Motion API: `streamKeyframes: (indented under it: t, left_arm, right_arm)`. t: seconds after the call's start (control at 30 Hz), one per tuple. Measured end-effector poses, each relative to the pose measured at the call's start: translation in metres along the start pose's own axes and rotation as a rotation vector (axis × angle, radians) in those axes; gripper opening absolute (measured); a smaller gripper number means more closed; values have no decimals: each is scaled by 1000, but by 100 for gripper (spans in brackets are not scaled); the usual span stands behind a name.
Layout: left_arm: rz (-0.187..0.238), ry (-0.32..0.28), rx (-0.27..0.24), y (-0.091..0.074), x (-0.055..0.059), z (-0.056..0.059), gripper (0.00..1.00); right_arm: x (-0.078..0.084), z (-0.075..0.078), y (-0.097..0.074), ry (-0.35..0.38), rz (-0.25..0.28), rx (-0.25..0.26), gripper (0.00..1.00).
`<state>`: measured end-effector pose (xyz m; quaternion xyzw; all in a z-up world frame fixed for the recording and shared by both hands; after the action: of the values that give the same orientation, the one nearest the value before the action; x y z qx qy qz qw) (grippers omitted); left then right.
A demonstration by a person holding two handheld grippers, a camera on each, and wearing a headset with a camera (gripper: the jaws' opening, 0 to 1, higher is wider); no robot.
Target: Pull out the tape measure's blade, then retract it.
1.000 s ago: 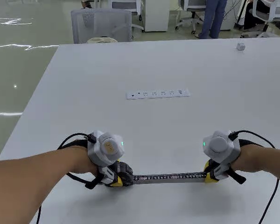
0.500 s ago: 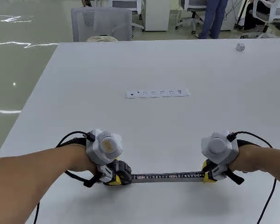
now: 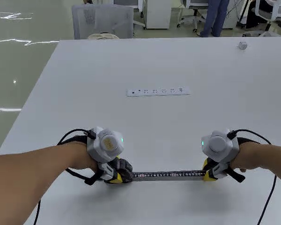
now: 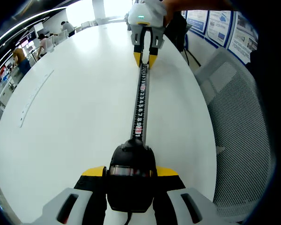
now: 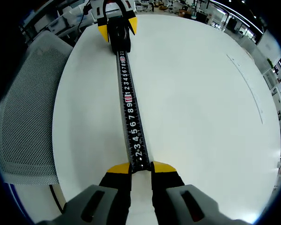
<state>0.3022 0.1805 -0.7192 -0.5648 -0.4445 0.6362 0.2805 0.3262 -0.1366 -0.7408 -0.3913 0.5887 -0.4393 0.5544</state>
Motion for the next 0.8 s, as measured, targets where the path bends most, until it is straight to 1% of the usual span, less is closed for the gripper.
streamKeyframes:
  t: [0.1,0.27,0.4,0.47,0.6,0.7,0.8]
  left_arm:
    - [0,4,-1,0,0,0,35]
    - [-13,17,-1,0,-1,0,34]
    - [-23,17,4,1,-2,-1,34]
    - [-42,27,10,1,-4,-1,35]
    - [-57,40,16,1,-4,-2,35]
    - [-45,29,23,0,-2,-4,36]
    - [-38,-2,23,-3,2,-4,36]
  right_arm:
    - [-1,0,0,-7,-3,6,16]
    - [-1,-2,0,6,6,29,16]
    - [-1,-2,1,41,37,63,17]
    - [-1,-3,1,54,46,68,19]
    - [-2,-5,0,81,71,78,25]
    - [-1,-5,-6,103,85,95,28]
    - [1,-5,-9,129,108,109,29]
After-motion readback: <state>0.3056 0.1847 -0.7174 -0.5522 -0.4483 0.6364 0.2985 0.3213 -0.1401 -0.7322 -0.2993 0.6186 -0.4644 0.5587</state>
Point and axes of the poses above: the centre of the closed fingertips' face, and the gripper's own axes: y roughly forward along the fingers, z roughly to its right, x roughly out of its underside, the point moved 10 cm from there along -y, roughly backward along the fingers, and after that the axes turned 1 degree about -y, right-handed, at the moved point
